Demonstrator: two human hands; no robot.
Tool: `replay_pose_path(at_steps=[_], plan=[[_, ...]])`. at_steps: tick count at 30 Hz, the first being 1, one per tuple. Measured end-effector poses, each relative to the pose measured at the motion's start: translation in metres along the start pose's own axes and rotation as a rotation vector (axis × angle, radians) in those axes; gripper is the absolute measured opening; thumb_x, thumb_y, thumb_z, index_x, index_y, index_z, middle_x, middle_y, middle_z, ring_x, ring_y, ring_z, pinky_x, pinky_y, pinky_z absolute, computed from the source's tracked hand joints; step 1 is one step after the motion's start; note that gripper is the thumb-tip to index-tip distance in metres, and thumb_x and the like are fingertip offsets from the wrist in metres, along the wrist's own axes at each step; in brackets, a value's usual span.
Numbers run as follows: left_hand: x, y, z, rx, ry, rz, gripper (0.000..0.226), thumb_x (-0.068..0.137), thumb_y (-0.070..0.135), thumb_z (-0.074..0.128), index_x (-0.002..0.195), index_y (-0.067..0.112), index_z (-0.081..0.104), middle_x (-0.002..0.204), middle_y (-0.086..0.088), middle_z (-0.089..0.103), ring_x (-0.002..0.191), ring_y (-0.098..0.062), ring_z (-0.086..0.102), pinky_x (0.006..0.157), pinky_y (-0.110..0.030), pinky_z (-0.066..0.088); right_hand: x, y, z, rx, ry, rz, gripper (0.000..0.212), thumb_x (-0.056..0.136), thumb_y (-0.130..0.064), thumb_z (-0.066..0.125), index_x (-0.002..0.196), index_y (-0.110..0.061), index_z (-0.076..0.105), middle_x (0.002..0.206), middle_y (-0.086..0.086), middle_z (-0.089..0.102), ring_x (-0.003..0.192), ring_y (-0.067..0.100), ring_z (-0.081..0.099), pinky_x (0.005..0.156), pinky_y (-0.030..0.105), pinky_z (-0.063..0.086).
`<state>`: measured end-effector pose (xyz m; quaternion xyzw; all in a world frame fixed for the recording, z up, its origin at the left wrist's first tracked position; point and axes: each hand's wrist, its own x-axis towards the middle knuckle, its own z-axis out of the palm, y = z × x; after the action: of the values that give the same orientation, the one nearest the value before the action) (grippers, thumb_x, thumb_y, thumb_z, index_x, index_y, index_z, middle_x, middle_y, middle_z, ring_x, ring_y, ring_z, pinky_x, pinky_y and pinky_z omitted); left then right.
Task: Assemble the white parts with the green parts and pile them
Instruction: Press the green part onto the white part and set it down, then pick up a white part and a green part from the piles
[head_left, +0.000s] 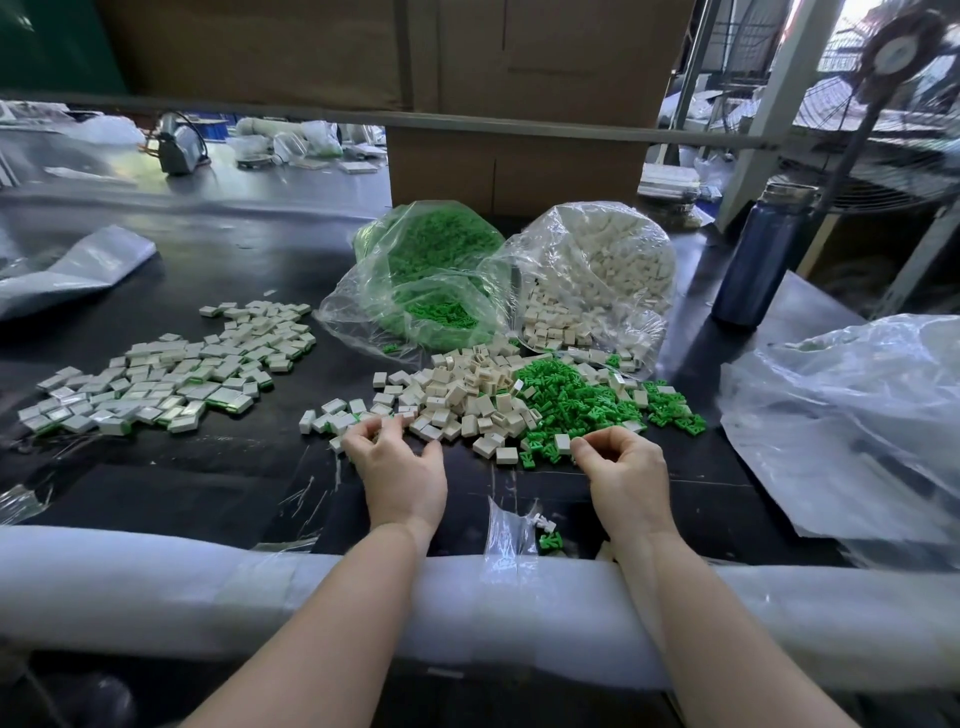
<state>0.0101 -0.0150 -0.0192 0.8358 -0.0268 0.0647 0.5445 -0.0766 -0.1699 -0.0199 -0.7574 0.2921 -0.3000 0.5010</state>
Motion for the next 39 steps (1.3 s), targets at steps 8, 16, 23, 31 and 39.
replay_pose_path(at_steps=[8, 16, 23, 31, 39], plan=[[-0.006, 0.003, 0.002, 0.250, -0.140, 0.057, 0.051, 0.089, 0.016, 0.058, 0.132, -0.004, 0.041, 0.151, -0.013, 0.012, 0.140, -0.028, 0.014, 0.114, -0.030, 0.016, 0.001, 0.001, 0.000, -0.063, -0.028, 0.016, 0.014, 0.085, -0.019, 0.068, 0.072, -0.013, 0.066, 0.068, -0.002, 0.062, 0.070, 0.014, 0.057, 0.068, 0.028, 0.046], [-0.017, 0.004, 0.006, 0.358, -0.234, 0.459, 0.037, 0.090, 0.015, 0.055, 0.127, 0.013, 0.053, 0.131, -0.001, 0.039, 0.129, -0.017, 0.027, 0.108, -0.022, 0.024, 0.001, 0.000, 0.002, -0.179, -0.004, -0.028, 0.010, 0.090, -0.012, 0.060, 0.087, -0.014, 0.069, 0.090, 0.003, 0.066, 0.089, 0.022, 0.059, 0.082, 0.034, 0.048], [-0.020, 0.002, 0.013, 0.480, -0.544, 0.650, 0.050, 0.096, 0.027, 0.046, 0.143, 0.024, 0.032, 0.151, 0.011, 0.023, 0.138, -0.009, 0.014, 0.112, -0.018, 0.005, -0.003, 0.000, 0.005, -0.458, -0.108, -0.170, 0.031, 0.092, -0.014, 0.054, 0.121, -0.022, 0.062, 0.127, -0.006, 0.056, 0.121, 0.018, 0.040, 0.099, 0.021, 0.026], [-0.021, 0.001, 0.013, 0.457, -0.525, 0.672, 0.043, 0.095, 0.027, 0.048, 0.137, 0.021, 0.045, 0.144, 0.010, 0.039, 0.134, -0.006, 0.025, 0.110, -0.017, 0.014, -0.005, -0.001, 0.007, -0.581, -0.176, -0.182, 0.026, 0.092, -0.018, 0.055, 0.116, -0.023, 0.063, 0.125, -0.005, 0.053, 0.118, 0.018, 0.043, 0.101, 0.033, 0.034], [-0.021, 0.001, 0.012, 0.432, -0.473, 0.701, 0.035, 0.093, 0.025, 0.052, 0.128, 0.019, 0.056, 0.129, 0.010, 0.052, 0.123, -0.008, 0.035, 0.102, -0.013, 0.021, -0.007, -0.003, 0.005, -0.533, -0.151, -0.183, 0.018, 0.090, -0.013, 0.058, 0.104, -0.020, 0.068, 0.109, -0.006, 0.060, 0.106, 0.017, 0.050, 0.093, 0.026, 0.038]])
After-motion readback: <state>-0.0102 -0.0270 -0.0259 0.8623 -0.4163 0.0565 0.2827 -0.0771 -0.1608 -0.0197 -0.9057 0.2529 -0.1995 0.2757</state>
